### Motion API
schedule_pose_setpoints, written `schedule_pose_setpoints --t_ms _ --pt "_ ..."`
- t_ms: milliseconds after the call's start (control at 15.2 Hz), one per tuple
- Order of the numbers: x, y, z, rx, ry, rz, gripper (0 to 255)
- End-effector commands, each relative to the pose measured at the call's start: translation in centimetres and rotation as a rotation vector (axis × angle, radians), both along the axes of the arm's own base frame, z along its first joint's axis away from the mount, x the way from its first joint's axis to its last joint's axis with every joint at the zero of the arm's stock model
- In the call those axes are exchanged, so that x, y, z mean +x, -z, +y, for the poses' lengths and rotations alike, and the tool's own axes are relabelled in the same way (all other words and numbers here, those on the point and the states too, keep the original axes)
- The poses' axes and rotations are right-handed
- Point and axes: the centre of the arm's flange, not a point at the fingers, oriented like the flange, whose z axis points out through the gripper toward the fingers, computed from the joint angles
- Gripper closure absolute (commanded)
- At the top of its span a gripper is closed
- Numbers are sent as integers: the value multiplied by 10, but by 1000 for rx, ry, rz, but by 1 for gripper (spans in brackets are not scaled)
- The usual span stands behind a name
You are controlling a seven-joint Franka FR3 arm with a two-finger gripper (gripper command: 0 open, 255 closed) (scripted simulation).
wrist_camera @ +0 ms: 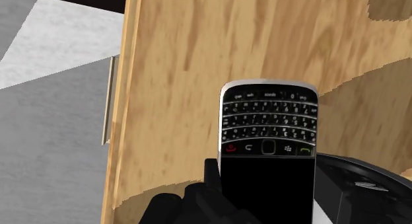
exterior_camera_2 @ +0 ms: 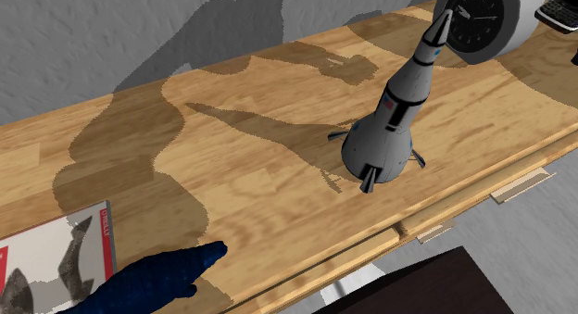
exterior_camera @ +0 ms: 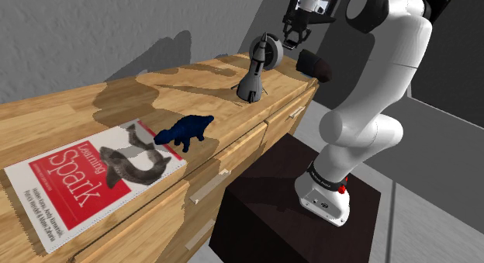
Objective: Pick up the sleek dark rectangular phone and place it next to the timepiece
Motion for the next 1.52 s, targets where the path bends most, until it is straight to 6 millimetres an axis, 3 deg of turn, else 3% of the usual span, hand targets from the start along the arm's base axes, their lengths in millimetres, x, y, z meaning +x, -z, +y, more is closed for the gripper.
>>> schedule_pose_setpoints --t_ms 0,1452 --pt "-1 10 1 -1 0 -1 255" --pt "-1 127 1 -1 0 -1 255"
